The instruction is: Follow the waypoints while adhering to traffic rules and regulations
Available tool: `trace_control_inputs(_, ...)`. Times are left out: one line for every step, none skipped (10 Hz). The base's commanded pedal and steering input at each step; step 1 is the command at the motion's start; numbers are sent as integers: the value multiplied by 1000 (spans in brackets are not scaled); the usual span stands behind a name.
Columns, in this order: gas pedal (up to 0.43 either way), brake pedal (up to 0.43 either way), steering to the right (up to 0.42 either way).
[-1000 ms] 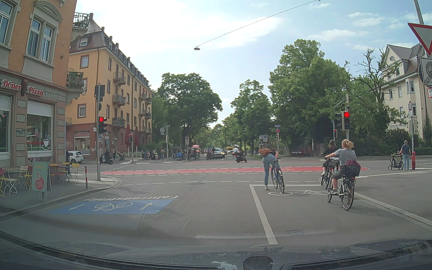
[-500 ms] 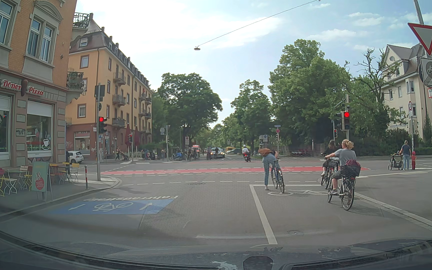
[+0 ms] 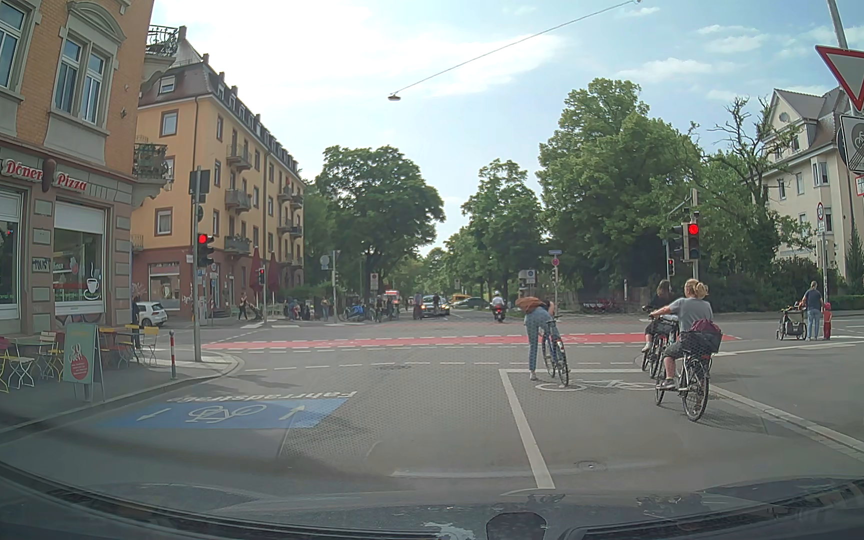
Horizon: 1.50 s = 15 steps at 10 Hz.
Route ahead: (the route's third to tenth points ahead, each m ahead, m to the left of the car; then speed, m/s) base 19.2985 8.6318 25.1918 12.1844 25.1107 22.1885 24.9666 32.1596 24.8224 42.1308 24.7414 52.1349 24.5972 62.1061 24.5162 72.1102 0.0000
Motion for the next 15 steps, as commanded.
trace_control_inputs(0, 293, -14)
trace_control_inputs(0, 287, -14)
trace_control_inputs(0, 287, -14)
trace_control_inputs(0, 293, -14)
trace_control_inputs(0, 287, -14)
trace_control_inputs(0, 293, -14)
trace_control_inputs(0, 287, -14)
trace_control_inputs(0, 293, -14)
trace_control_inputs(0, 287, -14)
trace_control_inputs(0, 293, -14)
trace_control_inputs(0, 293, -14)
trace_control_inputs(0, 293, -14)
trace_control_inputs(0, 293, -14)
trace_control_inputs(0, 293, -14)
trace_control_inputs(0, 293, -14)
